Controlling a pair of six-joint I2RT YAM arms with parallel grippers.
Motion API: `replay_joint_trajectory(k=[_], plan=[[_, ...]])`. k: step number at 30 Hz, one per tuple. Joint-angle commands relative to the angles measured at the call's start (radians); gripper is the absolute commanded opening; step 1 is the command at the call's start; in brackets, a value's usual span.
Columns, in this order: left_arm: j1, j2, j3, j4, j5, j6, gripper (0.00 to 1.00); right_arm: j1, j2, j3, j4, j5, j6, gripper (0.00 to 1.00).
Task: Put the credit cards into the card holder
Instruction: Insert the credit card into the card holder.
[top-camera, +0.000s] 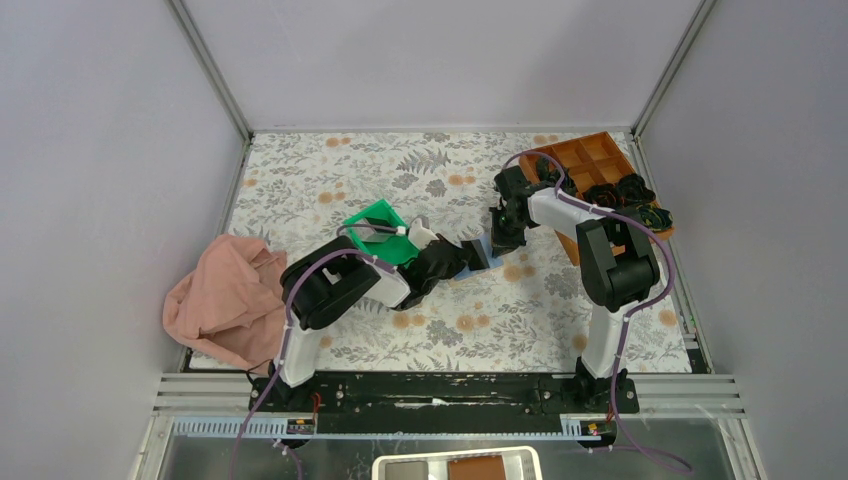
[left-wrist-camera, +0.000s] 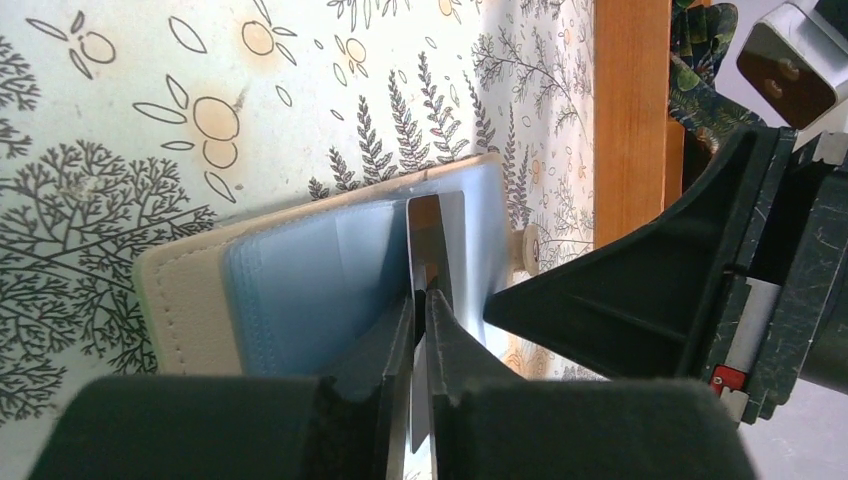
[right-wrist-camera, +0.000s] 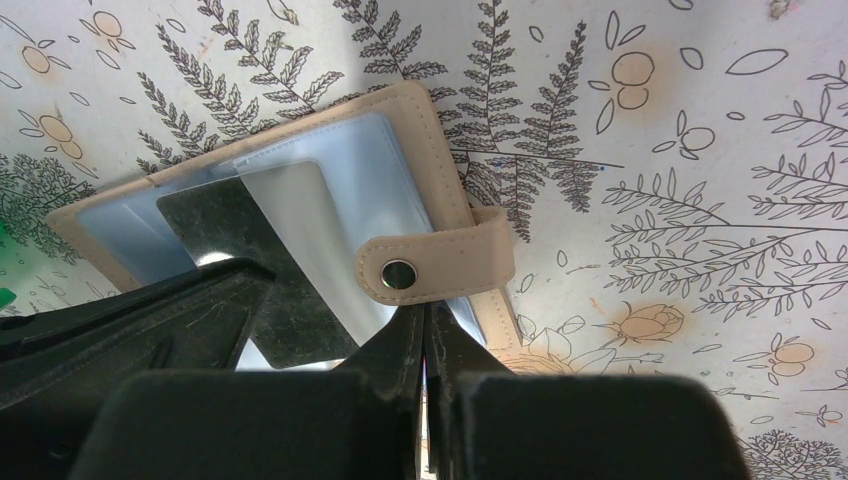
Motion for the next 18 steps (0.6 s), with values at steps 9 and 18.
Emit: replay_joint_trajectory(k=[9, 18], plan=[[-0.028, -0.005, -0.059, -0.197, 0.108, 0.172, 0.51, -0.002, 0.035, -0.013, -0.008, 0.058, -0.006, 0.00], [-0.027, -0.091, -0.072, -0.286, 0.088, 0.226, 0.56, -0.003, 0.006, -0.005, -0.005, 0.055, 0.004, 0.00]])
